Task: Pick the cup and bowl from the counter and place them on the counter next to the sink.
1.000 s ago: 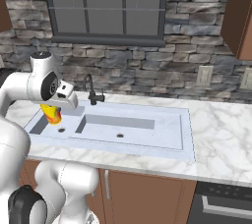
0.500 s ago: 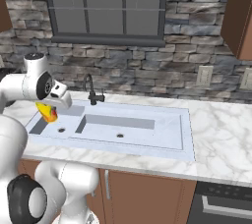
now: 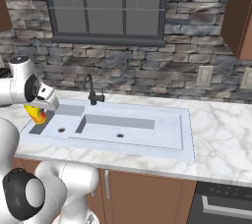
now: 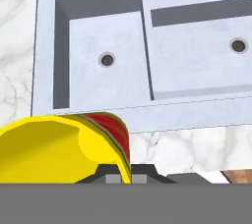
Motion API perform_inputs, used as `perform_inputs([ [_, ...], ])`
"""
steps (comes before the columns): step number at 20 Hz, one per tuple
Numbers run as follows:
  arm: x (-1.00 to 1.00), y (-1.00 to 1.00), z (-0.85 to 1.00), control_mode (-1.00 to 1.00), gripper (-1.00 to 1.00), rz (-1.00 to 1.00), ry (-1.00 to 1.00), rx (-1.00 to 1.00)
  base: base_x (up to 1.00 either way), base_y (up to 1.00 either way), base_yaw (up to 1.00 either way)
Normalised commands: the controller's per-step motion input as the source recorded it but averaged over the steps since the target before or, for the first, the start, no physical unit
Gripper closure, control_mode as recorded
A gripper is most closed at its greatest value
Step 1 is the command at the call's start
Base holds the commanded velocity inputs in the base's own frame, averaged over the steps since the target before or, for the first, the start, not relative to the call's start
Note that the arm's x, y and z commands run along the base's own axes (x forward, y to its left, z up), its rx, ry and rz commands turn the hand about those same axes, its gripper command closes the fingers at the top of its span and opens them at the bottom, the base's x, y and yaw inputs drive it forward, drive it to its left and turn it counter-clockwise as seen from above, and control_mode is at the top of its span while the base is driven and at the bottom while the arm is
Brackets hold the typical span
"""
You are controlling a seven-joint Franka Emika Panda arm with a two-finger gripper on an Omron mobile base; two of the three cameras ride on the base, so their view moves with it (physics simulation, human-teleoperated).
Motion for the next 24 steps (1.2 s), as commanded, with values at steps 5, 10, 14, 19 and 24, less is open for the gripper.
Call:
perform_inputs([
  [5,0.01,0.26,0.00,-1.00,1.00,0.00,0.00,0.04,0.00,0.00,0.00],
  [10,0.00,0.40,0.00,-1.00,1.00,0.00,0.00,0.06,0.00,0.00,0.00],
  [14,0.00,0.53,0.00,-1.00,1.00,0.00,0.00,0.06,0.00,0.00,0.00],
  [19,0.00,0.56,-0.14,-1.00,1.00,0.00,0.00,0.06,0.00,0.00,0.00],
  [24,0.04,0.53,-0.13,-1.00,1.00,0.00,0.00,0.02,0.00,0.00,0.00],
])
